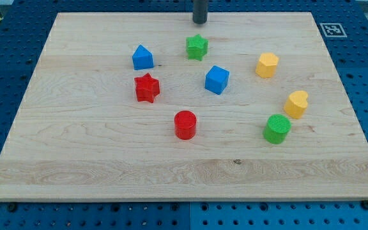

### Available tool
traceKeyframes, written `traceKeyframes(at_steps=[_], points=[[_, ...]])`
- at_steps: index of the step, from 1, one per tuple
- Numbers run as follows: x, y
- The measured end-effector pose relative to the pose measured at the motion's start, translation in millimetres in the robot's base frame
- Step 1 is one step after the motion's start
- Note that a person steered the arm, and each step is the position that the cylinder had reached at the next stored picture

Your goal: Push blue cube a bit right and down

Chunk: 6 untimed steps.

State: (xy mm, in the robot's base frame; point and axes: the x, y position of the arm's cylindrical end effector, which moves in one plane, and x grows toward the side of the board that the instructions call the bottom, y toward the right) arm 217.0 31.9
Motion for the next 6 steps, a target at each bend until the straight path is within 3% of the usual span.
traceKeyframes(at_steps=[2,4,6], points=[[13,0],[23,-38],[77,-51]])
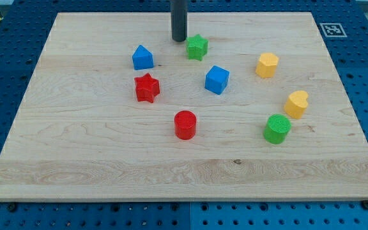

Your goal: Push blue cube a bit right and down

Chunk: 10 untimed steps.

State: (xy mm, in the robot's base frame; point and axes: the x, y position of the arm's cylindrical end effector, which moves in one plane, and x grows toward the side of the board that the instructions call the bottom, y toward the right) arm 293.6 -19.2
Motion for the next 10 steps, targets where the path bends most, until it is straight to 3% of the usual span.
traceKeyframes(at_steps=[3,6,8,10], points=[[66,-10],[89,-4],[94,52],[123,59]])
